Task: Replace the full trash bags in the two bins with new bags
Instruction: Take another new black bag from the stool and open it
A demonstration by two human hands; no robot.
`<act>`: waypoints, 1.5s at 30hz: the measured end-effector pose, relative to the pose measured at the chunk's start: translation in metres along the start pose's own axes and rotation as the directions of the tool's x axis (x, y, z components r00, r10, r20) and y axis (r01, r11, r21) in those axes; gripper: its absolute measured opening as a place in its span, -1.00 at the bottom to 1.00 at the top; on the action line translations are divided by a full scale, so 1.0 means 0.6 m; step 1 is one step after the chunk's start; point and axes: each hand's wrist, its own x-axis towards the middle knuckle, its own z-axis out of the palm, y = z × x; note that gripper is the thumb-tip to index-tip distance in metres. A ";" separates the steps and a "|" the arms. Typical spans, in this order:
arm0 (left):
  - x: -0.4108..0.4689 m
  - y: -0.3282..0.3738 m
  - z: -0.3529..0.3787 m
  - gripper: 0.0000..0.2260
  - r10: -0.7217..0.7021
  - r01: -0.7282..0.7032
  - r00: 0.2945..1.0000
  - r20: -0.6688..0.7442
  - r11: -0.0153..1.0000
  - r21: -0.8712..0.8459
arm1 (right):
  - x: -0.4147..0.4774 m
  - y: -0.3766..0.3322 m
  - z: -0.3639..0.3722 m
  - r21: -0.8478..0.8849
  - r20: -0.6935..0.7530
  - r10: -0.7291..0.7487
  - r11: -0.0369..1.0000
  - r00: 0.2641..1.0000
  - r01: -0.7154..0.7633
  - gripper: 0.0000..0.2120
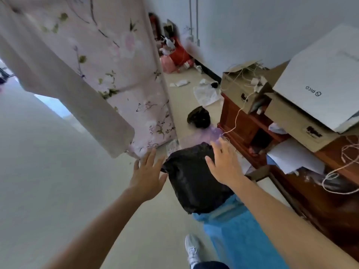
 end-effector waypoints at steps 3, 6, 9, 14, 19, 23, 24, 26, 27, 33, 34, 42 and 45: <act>0.079 -0.010 0.030 -0.46 0.035 -0.030 0.996 0.078 0.998 -0.060 | 0.021 0.021 0.042 0.029 0.096 0.150 0.988 0.984 -0.153 -0.41; 0.159 -0.006 0.084 -0.45 0.123 -0.110 0.978 0.168 0.990 -0.086 | 0.033 0.048 0.088 0.057 0.169 0.263 0.959 0.950 -0.276 -0.39; 0.234 0.006 0.168 -0.46 0.203 -0.171 0.944 0.260 0.975 -0.140 | 0.024 0.070 0.154 0.064 0.209 0.378 0.915 0.902 -0.399 -0.37; 0.357 0.040 0.381 -0.51 0.286 -0.231 0.924 0.254 0.946 -0.226 | 0.019 0.116 0.356 0.111 0.193 0.474 0.859 0.859 -0.499 -0.36; 0.424 0.049 0.562 -0.50 0.282 -0.246 0.947 0.154 0.945 -0.215 | 0.013 0.137 0.563 0.006 0.116 0.569 0.819 0.814 -0.574 -0.36; 0.421 0.021 0.633 -0.72 0.410 -0.412 0.911 -0.044 0.901 -0.137 | 0.001 0.124 0.635 -0.089 -0.068 0.521 0.846 0.851 -0.526 -0.53; 0.417 0.013 0.635 -0.76 0.418 -0.426 0.905 -0.081 0.891 -0.158 | -0.001 0.121 0.631 -0.095 -0.100 0.513 0.848 0.853 -0.521 -0.55; 0.404 -0.001 0.620 -0.77 0.390 -0.404 0.915 -0.109 0.886 -0.226 | 0.005 0.113 0.601 -0.004 -0.094 0.536 0.843 0.839 -0.539 -0.50; 0.397 -0.008 0.608 -0.76 0.370 -0.386 0.922 -0.111 0.884 -0.264 | 0.010 0.108 0.580 0.082 -0.052 0.556 0.830 0.829 -0.552 -0.43; 0.385 -0.030 0.490 -0.85 0.355 -0.401 0.916 -0.188 0.831 -0.386 | 0.055 0.109 0.444 0.308 0.335 0.536 0.715 0.775 -0.628 -0.12; 0.384 -0.031 0.458 -0.85 0.351 -0.406 0.913 -0.209 0.830 -0.383 | 0.064 0.109 0.419 0.292 0.291 0.545 0.732 0.786 -0.616 -0.19; 0.352 -0.018 0.119 -0.85 0.422 -0.588 0.774 -0.472 0.756 -0.288 | 0.089 0.037 0.200 0.681 0.372 0.799 0.111 0.473 -0.723 0.02; 0.328 -0.022 0.012 -0.87 0.470 -0.650 0.704 -0.533 0.730 -0.214 | 0.087 0.005 0.130 0.728 0.649 0.556 -0.252 0.520 -0.638 -0.26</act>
